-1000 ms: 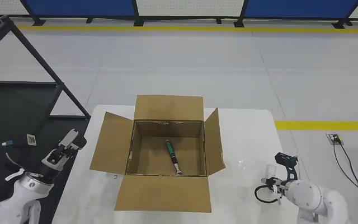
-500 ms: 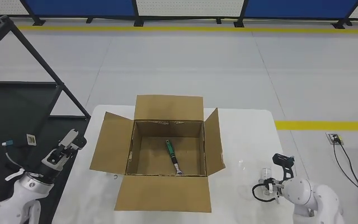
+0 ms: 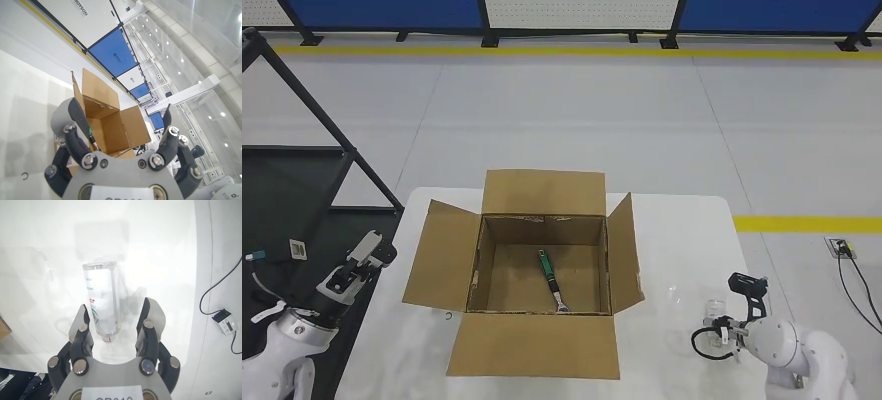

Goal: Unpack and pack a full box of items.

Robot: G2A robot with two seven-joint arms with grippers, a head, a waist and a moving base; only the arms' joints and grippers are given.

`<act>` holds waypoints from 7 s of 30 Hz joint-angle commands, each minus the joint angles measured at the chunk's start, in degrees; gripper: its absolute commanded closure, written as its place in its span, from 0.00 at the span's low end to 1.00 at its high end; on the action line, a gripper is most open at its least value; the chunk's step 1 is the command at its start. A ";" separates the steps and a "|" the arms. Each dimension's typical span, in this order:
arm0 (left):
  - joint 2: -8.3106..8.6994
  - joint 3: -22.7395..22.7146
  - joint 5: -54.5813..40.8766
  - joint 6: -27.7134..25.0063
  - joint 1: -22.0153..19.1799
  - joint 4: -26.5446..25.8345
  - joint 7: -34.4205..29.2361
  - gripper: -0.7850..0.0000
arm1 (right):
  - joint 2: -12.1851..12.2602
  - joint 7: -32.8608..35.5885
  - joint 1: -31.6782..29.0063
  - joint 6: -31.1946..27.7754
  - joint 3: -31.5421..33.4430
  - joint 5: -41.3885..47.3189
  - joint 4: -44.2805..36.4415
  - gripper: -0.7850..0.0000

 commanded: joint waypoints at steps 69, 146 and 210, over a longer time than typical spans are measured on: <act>-0.18 -0.56 -1.10 -0.79 1.24 -1.39 3.37 0.00 | -12.31 -4.51 44.92 5.89 -61.95 7.39 12.55 0.00; -0.23 -3.24 -4.14 -0.28 4.20 -1.88 4.58 0.00 | -32.05 -18.59 61.01 -2.55 -64.26 28.87 83.80 1.00; -0.23 -3.24 -4.14 -0.28 4.20 -1.88 4.58 0.00 | -10.71 -24.28 4.74 -10.05 -13.80 26.68 -36.10 1.00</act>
